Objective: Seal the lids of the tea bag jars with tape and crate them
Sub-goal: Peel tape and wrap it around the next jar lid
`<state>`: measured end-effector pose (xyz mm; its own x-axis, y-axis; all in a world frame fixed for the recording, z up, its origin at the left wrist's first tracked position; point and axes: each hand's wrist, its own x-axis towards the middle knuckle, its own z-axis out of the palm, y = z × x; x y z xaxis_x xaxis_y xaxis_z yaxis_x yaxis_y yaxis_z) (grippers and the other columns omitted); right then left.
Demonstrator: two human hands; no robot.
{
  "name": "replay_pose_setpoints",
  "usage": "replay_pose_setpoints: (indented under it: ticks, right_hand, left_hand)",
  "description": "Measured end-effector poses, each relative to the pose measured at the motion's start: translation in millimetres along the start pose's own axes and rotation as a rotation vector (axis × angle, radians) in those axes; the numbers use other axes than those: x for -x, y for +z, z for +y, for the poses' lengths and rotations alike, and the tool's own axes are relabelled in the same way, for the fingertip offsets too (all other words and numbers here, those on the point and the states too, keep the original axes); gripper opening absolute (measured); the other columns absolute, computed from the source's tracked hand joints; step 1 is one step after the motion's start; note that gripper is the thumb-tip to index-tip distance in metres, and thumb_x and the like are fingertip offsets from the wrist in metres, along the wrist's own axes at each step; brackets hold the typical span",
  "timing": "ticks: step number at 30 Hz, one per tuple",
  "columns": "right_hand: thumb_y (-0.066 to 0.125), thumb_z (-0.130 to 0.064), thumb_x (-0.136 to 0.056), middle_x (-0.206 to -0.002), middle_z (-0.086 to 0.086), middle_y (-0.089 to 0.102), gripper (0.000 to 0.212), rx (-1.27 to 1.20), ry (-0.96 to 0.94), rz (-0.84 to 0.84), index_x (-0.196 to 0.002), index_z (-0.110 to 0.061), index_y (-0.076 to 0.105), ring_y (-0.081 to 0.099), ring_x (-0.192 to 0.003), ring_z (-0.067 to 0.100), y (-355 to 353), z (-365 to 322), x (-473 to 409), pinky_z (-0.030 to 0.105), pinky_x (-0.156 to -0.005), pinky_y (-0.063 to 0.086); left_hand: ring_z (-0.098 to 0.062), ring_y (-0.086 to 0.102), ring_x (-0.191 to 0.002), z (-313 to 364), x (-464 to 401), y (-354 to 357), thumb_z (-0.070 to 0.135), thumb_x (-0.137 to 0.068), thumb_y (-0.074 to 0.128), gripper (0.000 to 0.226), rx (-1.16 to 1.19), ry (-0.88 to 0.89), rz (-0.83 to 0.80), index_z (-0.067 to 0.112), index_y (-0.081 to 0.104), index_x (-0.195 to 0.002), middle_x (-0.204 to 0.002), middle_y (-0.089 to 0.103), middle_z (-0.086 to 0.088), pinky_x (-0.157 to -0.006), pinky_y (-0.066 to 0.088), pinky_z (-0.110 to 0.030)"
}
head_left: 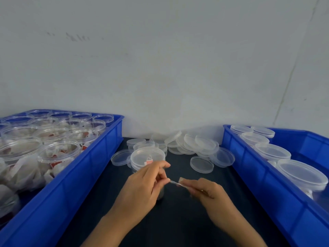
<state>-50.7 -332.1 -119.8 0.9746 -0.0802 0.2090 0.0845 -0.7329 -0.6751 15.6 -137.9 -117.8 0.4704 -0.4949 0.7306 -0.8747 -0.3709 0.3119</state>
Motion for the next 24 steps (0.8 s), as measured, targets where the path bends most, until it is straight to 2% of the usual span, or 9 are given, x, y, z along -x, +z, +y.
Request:
replay_pose_setpoints:
  ticks: [3,7,9,13,15,19,24]
  right_hand:
    - [0.056,-0.017,-0.095,-0.087,-0.008,0.058,0.033,-0.017,-0.011,0.071,-0.077,-0.042,0.068,0.056,-0.081,0.008,2,-5,1,0.030,-0.078,0.049]
    - [0.057,-0.037,-0.091,-0.089,-0.016,0.054,0.013,0.042,-0.078,0.111,-0.080,-0.041,0.062,0.053,-0.074,0.006,2,-13,3,0.029,-0.069,0.047]
    - [0.054,-0.045,-0.089,-0.090,-0.017,0.053,0.011,0.078,-0.088,0.103,-0.081,-0.040,0.059,0.053,-0.075,0.004,3,-21,3,0.027,-0.067,0.046]
    - [0.049,-0.047,-0.094,-0.086,-0.010,0.052,0.026,0.252,-0.066,0.051,-0.076,-0.029,0.057,0.053,-0.075,0.007,5,-35,-3,0.025,-0.070,0.049]
    - [0.046,-0.048,-0.095,-0.087,-0.010,0.051,0.029,0.325,-0.076,0.051,-0.077,-0.027,0.055,0.053,-0.075,0.008,3,-43,-6,0.024,-0.069,0.047]
    - [0.042,-0.046,-0.097,-0.087,-0.010,0.049,0.028,0.365,-0.124,0.036,-0.079,-0.027,0.054,0.049,-0.078,0.006,-3,-59,-13,0.024,-0.071,0.046]
    - [0.036,-0.039,-0.102,-0.093,-0.011,0.048,0.026,0.472,-0.091,-0.019,-0.088,-0.033,0.057,0.053,-0.086,0.010,-2,-74,-26,0.031,-0.078,0.047]
  left_hand:
    - [0.008,0.054,-0.075,3,-1,-7,0.028,-0.089,0.056,0.019,-0.070,0.083,-0.068,0.021,0.066,-0.104,-0.091,0.061,0.013,-0.068,0.051,-0.008]
    - [0.004,0.056,-0.073,4,-2,-11,0.041,-0.089,0.054,0.024,-0.024,0.060,-0.052,0.022,0.069,-0.089,-0.090,0.060,0.014,-0.063,0.051,-0.013]
    - [0.003,0.058,-0.071,1,-3,-13,0.043,-0.087,0.057,0.024,0.032,0.012,-0.029,0.023,0.068,-0.084,-0.085,0.061,0.016,-0.063,0.051,-0.011]
    - [0.001,0.061,-0.070,-8,-5,-25,0.041,-0.076,0.070,0.014,0.077,-0.073,-0.002,0.027,0.066,-0.076,-0.073,0.061,0.017,-0.062,0.046,-0.007]
    - [0.001,0.062,-0.070,-11,-5,-31,0.036,-0.074,0.074,0.011,0.095,-0.074,0.004,0.030,0.065,-0.073,-0.074,0.064,0.015,-0.062,0.045,-0.006]
    - [-0.003,0.065,-0.070,-18,-5,-42,0.028,-0.073,0.079,0.013,0.166,-0.090,0.042,0.024,0.067,-0.072,-0.072,0.066,0.017,-0.061,0.047,-0.010]
    - [-0.002,0.064,-0.070,-29,-4,-47,0.026,-0.074,0.081,0.016,0.074,-0.138,0.060,0.028,0.065,-0.071,-0.067,0.063,0.021,-0.059,0.046,-0.009]
